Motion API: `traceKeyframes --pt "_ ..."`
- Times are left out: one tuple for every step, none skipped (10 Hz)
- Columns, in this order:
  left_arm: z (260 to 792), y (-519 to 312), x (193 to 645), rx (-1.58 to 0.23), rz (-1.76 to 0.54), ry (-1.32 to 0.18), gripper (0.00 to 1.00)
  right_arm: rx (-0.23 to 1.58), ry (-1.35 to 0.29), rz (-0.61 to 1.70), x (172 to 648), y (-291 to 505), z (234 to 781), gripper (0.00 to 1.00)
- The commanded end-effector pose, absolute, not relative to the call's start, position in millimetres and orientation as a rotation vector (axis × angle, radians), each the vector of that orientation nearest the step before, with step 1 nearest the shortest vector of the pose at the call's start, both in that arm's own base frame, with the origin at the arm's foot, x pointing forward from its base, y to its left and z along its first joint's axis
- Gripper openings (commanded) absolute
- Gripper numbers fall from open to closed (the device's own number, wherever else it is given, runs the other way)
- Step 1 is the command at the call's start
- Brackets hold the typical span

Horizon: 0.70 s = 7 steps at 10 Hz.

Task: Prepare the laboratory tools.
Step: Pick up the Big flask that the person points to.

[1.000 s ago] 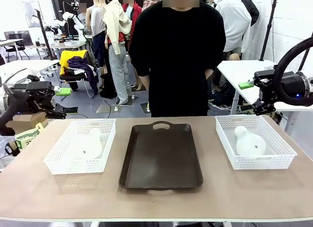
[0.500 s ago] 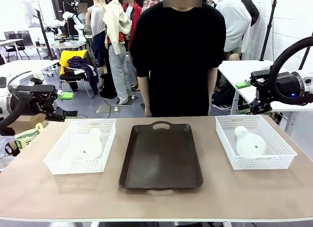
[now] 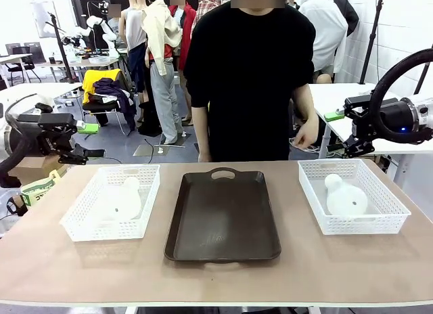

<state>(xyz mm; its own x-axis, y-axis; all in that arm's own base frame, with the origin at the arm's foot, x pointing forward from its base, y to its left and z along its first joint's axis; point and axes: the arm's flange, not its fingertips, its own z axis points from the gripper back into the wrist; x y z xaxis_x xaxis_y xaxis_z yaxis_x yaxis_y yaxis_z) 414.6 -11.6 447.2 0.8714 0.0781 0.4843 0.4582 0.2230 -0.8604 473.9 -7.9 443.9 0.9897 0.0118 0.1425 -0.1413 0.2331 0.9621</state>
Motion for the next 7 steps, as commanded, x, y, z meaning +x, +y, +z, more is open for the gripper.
traceKeyframes --pt "443.4 -12.9 416.8 -1.356 -0.305 -0.437 1.00 1.334 -0.116 0.109 473.2 -7.9 443.1 1.00" --pt "443.4 -12.9 416.8 -1.356 -0.305 -0.437 1.00 1.334 -0.116 0.109 473.2 -7.9 443.1 1.00" --pt "443.4 -12.9 416.8 -1.356 -0.305 -0.437 1.00 1.334 -0.116 0.109 473.2 -7.9 443.1 1.00" --pt "443.4 -12.9 416.8 -1.356 -0.305 -0.437 1.00 1.334 -0.116 0.109 473.2 -7.9 443.1 1.00" --pt "443.4 -12.9 416.8 -1.356 -0.305 -0.437 1.00 1.334 -0.116 0.109 473.2 -7.9 443.1 1.00" --pt "443.4 -12.9 416.8 -1.356 -0.305 -0.437 1.00 1.334 -0.116 0.109 473.2 -7.9 443.1 1.00" --pt "443.4 -12.9 416.8 -1.356 -0.305 -0.437 1.00 1.334 -0.116 0.109 473.2 -7.9 443.1 1.00"
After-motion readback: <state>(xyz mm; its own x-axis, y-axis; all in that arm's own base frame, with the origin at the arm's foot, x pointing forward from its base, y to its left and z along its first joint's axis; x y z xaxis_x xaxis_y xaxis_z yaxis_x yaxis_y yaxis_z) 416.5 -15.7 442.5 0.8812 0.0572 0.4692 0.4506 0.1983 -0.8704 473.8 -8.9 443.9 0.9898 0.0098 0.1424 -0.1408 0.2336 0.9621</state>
